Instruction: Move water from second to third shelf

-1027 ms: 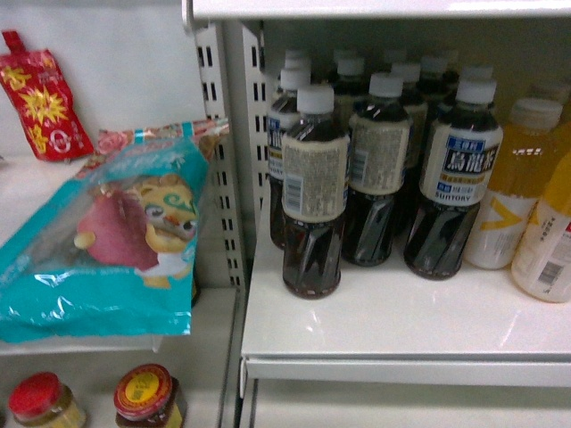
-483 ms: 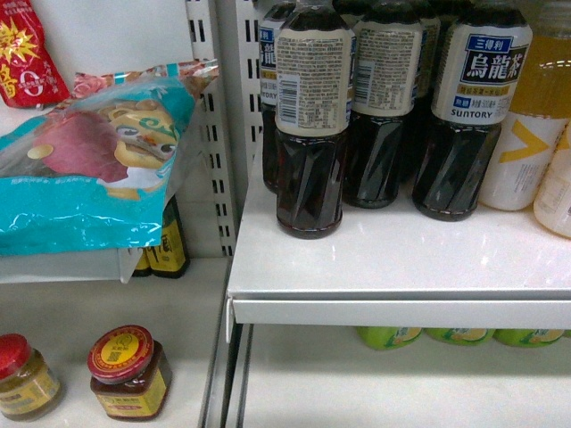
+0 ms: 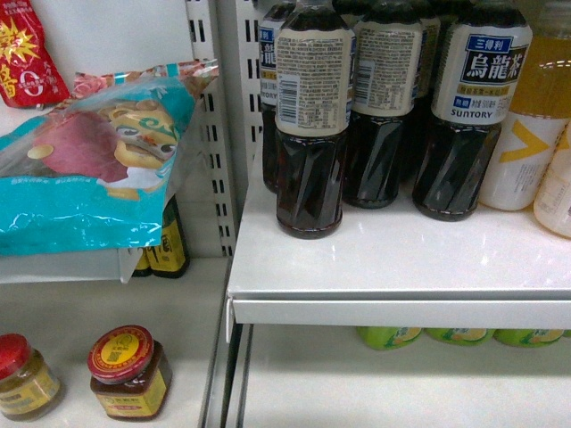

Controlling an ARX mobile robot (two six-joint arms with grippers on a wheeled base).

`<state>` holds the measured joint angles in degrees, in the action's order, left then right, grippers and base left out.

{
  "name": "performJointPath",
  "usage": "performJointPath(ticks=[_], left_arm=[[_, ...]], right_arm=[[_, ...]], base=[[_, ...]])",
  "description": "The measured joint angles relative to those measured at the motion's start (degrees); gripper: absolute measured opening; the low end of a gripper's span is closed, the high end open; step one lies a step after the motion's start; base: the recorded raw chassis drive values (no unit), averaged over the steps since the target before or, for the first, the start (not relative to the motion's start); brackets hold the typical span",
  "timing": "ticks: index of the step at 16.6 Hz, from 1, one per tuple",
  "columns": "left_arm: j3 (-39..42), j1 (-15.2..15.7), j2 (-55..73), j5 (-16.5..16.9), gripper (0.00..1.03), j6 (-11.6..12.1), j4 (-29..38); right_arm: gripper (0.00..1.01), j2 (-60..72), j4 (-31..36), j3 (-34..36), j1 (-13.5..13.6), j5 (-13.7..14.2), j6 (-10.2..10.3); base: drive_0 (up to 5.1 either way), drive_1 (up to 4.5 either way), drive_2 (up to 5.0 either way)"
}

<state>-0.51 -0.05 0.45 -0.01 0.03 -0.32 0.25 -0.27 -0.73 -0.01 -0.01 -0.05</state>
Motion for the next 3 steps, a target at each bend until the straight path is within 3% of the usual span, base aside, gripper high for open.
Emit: performJointPath(ticks=[3], left_arm=[[0.0,0.0,0.0,0.0,0.98,0.0,0.0]], right_arm=[[0.98,0.0,0.0,0.0,0.0,0.0,0.0]], base=[[0.0,0.0,0.0]])
